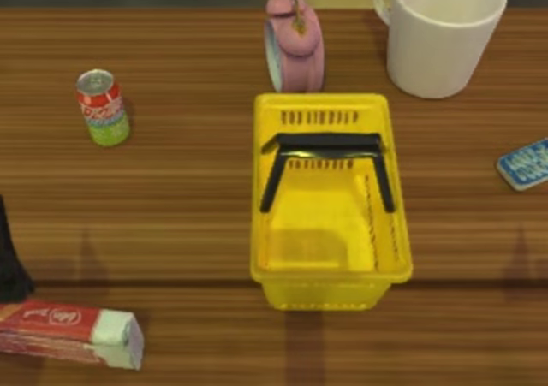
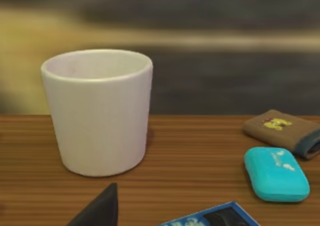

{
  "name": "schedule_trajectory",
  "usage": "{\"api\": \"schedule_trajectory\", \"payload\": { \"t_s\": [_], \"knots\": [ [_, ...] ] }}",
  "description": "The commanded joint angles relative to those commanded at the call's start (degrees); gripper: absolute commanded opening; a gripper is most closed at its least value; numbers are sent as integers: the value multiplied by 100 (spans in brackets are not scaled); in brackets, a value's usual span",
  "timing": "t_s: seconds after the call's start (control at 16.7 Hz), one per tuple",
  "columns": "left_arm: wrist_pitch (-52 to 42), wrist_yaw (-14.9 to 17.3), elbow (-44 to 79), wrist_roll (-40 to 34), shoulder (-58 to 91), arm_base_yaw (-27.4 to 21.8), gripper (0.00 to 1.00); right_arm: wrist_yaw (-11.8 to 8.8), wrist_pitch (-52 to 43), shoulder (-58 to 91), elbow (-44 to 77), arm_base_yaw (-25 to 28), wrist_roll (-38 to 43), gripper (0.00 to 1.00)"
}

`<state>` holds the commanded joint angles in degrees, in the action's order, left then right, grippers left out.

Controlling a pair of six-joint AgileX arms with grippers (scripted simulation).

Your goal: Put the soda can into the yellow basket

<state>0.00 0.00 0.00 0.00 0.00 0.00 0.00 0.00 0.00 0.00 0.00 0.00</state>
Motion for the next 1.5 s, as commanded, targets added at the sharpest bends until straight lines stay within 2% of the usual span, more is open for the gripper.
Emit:
{"api": "schedule_trajectory", "payload": {
  "t_s": [0.36,0.66,1.02,1.5],
  "knots": [
    [-343,41,370,166,438,-51,100,0,0,0,0,0,0,100],
    [-1429,162,1777,686,1932,-179,100,0,0,0,0,0,0,100],
    [-3139,391,4747,1479,4554,-359,100,0,0,0,0,0,0,100],
    [-5460,680,9889,2493,8611,-559,100,0,0,0,0,0,0,100]
  ]
}}
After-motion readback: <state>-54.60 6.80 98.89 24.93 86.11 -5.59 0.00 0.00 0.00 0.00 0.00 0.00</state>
